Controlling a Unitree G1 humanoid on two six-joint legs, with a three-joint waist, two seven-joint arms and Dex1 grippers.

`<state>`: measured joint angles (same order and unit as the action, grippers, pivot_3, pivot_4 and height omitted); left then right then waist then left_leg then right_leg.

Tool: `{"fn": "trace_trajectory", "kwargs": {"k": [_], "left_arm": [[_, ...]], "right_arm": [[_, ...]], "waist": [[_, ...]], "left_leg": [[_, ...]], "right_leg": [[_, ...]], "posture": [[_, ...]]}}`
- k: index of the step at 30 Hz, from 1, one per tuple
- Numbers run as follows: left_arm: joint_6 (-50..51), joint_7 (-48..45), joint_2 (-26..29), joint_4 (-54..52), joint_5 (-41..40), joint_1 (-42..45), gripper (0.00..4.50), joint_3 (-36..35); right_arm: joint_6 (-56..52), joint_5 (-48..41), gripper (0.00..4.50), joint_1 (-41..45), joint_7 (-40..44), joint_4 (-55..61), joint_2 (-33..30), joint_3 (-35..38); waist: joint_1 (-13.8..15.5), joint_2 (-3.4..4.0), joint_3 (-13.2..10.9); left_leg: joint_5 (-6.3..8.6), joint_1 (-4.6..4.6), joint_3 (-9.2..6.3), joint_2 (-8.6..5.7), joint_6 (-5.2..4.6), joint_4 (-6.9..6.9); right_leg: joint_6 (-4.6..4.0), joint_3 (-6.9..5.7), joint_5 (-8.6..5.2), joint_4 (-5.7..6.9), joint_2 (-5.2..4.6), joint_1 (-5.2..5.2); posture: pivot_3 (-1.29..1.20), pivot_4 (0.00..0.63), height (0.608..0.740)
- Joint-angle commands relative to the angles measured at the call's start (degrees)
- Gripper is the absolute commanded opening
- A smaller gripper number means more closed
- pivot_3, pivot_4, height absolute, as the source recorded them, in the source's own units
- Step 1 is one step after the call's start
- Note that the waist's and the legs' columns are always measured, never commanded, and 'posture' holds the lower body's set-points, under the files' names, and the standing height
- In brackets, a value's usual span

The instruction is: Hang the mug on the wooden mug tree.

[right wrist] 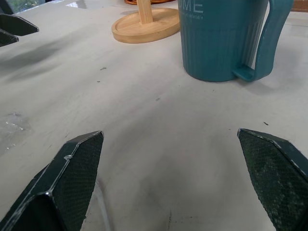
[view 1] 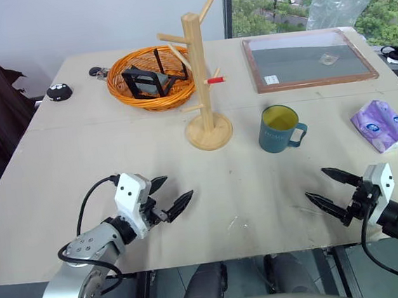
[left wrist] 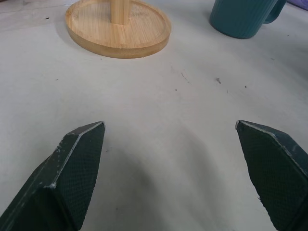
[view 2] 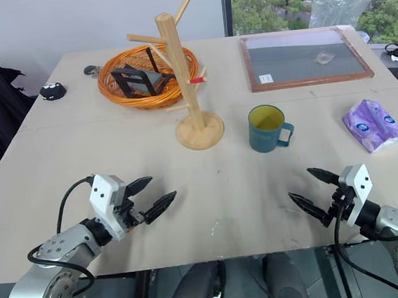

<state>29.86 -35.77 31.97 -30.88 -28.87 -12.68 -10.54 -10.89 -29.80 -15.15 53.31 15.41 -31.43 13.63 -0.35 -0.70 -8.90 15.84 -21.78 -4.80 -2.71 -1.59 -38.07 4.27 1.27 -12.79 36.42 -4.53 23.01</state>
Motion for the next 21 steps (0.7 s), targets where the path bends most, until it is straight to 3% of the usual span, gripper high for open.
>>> {"fn": "trace_trajectory", "kwargs": {"k": [1,11,21], "left_arm": [[-2.1,-1.0,0.2,-1.7,-0.6,-0.7,4.47,-0.7],[-3.6,-2.0,-0.1,-1.5,-0.6,-1.2,4.47,-0.2],[-4.7,-3.0,-0.2,-0.6,0.1,-0.8,4.47,0.2]], "right_arm": [[2.2,0.3,4.50,2.4,-0.1,-1.3,-0.3,0.9],[4.4,4.2,4.50,5.3,-5.4,-2.4,2.3,-0.6],[-0.1,7.7,4.50,5.4,-18.4,2.8,9.1,-4.5]], "waist": [[0.0,0.00,0.0],[0.3,0.01,0.0],[0.3,0.06,0.0]], "left_leg": [[0.00,0.00,0.00,0.00,0.00,0.00],[0.00,-0.03,-0.02,-0.02,0.00,0.01],[0.00,-0.02,-0.02,-0.01,0.01,0.03]], "right_leg": [[0.00,0.00,0.00,0.00,0.00,0.00],[0.00,0.00,0.00,-0.06,-0.01,0.00],[-0.01,0.00,0.00,-0.06,-0.01,0.01]], "posture": [[0.00,0.150,0.740],[0.00,0.150,0.740],[0.00,0.150,0.740]]}}
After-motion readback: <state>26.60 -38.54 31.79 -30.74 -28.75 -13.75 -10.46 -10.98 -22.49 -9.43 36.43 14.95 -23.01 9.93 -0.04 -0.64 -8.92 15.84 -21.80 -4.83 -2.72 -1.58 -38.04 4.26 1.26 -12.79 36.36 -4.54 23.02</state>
